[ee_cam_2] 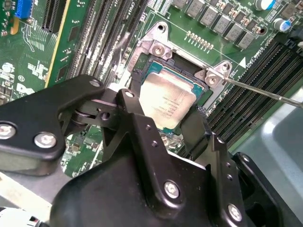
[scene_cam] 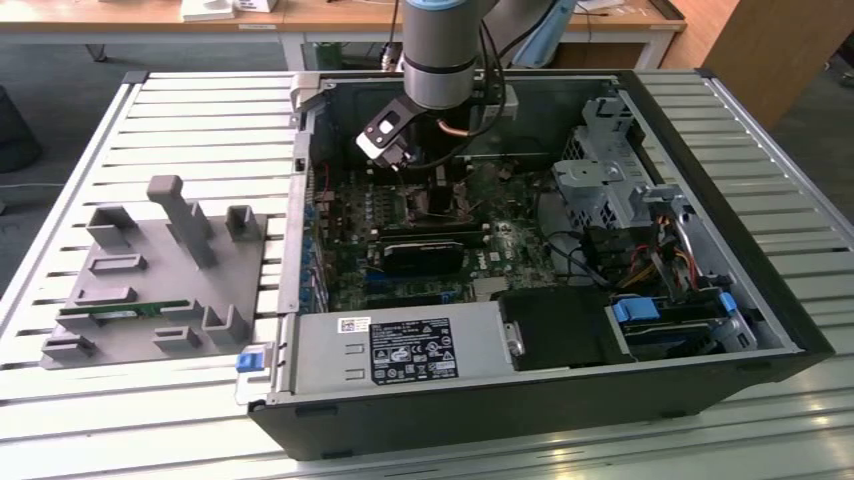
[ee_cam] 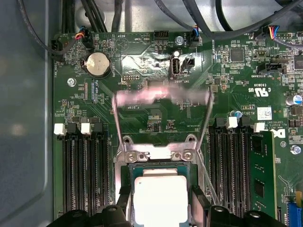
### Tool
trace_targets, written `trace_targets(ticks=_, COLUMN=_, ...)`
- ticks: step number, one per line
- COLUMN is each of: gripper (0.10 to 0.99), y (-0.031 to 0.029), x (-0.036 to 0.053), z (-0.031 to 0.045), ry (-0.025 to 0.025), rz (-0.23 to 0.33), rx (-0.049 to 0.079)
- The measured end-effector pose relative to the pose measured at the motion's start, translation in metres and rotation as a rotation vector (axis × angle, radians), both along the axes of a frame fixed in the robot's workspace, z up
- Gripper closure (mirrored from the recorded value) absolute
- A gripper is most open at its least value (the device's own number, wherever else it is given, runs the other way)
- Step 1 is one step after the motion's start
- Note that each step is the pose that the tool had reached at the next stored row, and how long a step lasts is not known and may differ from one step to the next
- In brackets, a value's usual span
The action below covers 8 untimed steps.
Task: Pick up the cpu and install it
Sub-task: 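Place the cpu into insertion slot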
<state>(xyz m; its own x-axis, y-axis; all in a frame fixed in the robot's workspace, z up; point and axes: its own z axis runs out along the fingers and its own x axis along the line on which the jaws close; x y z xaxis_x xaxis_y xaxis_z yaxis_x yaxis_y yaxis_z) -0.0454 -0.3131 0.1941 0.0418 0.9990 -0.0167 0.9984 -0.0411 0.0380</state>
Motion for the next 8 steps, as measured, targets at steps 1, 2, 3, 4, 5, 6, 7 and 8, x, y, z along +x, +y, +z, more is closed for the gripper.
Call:
trace_targets(ticks=1, gripper=0.478, y=0.0, x=0.0, z=0.0, ry=0.0001, rz=0.0, rx=0.0)
trace_targets(ticks=2, gripper=0.478, y=-0.0001, x=-0.0001, z=0.0001, ry=0.0003, rz=0.0, rx=0.0)
trace_targets(ticks=3, gripper=0.478, y=-0.0001, x=-0.0001, z=0.0001, ry=0.0003, rz=0.0, rx=0.0)
trace_targets(ticks=4, gripper=0.478, y=-0.0001, x=0.0, z=0.0003, ry=0.0004, rz=0.0, rx=0.0)
trace_targets(ticks=5, gripper=0.478, y=-0.0001, x=-0.0001, z=0.0009, ry=0.0005, rz=0.0, rx=-0.001)
trace_targets(ticks=6, gripper=0.478, y=-0.0001, x=-0.0001, z=0.0018, ry=0.0003, rz=0.0, rx=0.0)
trace_targets(ticks=7, gripper=0.478, y=0.0, x=0.0, z=0.0033, ry=0.0002, rz=0.0, rx=0.0)
trace_targets(ticks=8, gripper=0.478, y=-0.0001, x=-0.0001, z=0.0053, ry=0.0003, rz=0.0, rx=-0.001)
